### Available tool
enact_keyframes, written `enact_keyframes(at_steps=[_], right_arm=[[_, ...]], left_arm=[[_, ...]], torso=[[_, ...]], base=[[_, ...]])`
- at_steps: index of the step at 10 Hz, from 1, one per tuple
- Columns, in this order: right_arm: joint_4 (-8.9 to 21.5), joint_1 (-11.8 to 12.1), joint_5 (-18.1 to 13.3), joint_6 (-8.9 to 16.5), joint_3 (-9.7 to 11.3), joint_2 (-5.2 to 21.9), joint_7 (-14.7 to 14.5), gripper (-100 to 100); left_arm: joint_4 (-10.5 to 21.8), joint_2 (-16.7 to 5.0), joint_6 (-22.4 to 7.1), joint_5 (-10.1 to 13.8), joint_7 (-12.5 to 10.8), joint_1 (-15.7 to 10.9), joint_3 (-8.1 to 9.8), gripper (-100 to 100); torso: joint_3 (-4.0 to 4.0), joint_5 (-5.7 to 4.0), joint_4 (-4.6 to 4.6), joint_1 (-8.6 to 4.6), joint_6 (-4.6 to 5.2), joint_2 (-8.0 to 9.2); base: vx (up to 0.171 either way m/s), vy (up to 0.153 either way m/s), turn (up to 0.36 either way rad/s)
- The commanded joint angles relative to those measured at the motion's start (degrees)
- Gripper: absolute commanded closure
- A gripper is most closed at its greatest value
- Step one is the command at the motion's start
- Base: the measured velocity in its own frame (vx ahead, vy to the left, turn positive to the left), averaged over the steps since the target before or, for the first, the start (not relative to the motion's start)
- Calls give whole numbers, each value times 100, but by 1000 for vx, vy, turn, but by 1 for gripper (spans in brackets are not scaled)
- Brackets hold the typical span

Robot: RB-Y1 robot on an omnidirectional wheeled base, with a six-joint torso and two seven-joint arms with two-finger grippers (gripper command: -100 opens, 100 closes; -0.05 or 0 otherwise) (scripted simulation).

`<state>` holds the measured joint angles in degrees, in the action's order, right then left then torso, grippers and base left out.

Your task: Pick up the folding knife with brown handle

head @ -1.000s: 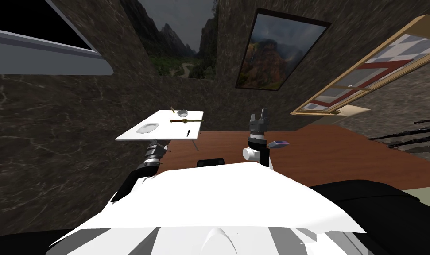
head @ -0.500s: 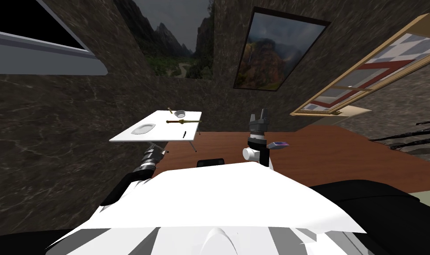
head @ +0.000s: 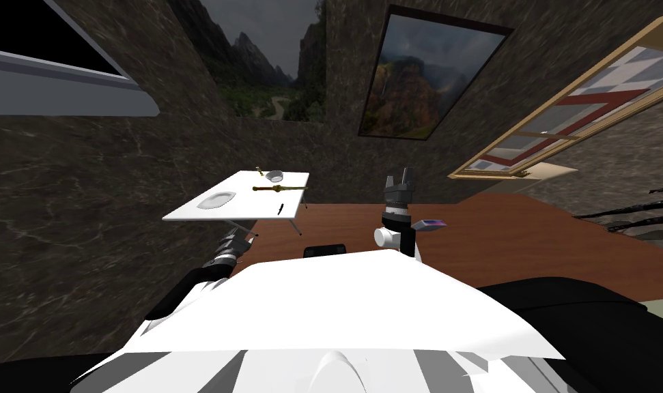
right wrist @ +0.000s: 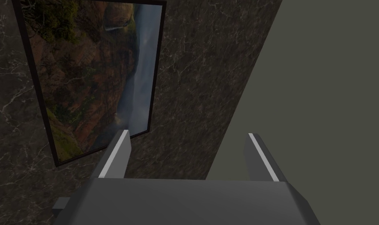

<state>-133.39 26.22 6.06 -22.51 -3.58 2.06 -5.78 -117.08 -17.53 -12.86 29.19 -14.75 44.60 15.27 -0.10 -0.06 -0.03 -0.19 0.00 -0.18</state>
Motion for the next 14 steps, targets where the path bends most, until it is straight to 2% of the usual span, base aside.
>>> enact_keyframes(at_steps=[1,2,4,5,6,7,9,10,11,12,14], right_arm=[[0,0,0,0,0,0,0,0],[0,0,0,0,0,0,0,0],[0,0,0,0,0,0,0,0],[0,0,0,0,0,0,0,0],[0,0,0,0,0,0,0,0],[0,0,0,0,0,0,0,0],[0,0,0,0,0,0,0,0],[0,0,0,0,0,0,0,0],[0,0,0,0,0,0,0,0],[0,0,0,0,0,0,0,0],[-1,1,0,0,0,0,0,0]], left_arm=[[10,-23,-286,82,-93,29,67,-100],[66,-81,-456,248,-269,70,198,-100],[66,-81,-682,248,-269,70,198,-100],[118,-138,-889,405,-454,103,326,-100],[118,-138,-1042,405,-454,103,326,-100],[168,-196,-1202,553,-648,127,451,-100],[168,-196,-1445,553,-648,127,451,-100],[214,-254,-1652,691,-848,144,571,-100],[214,-254,-1790,691,-848,144,571,-100],[256,-313,-1951,820,-1054,152,685,-100],[256,-313,-2191,820,-1054,152,685,-100]], torso=[[0,0,0,0,0,0],[-2,-2,-1,-4,0,-3],[-7,-4,-3,-10,0,-9],[0,0,0,9,1,2],[-3,1,-1,7,0,-5],[-5,0,-2,2,1,-8],[-12,-2,-5,-1,1,-19],[-5,1,-3,11,1,-6],[-8,1,-3,6,0,-13],[-9,0,-4,5,1,-13],[-17,0,-7,9,1,-27]], base=[[63,-77,16],[94,-115,26],[50,-55,8],[68,-44,17],[75,-61,21],[98,-85,34],[76,-47,9],[86,-53,24],[85,-56,29],[122,-60,38],[88,-28,10]])
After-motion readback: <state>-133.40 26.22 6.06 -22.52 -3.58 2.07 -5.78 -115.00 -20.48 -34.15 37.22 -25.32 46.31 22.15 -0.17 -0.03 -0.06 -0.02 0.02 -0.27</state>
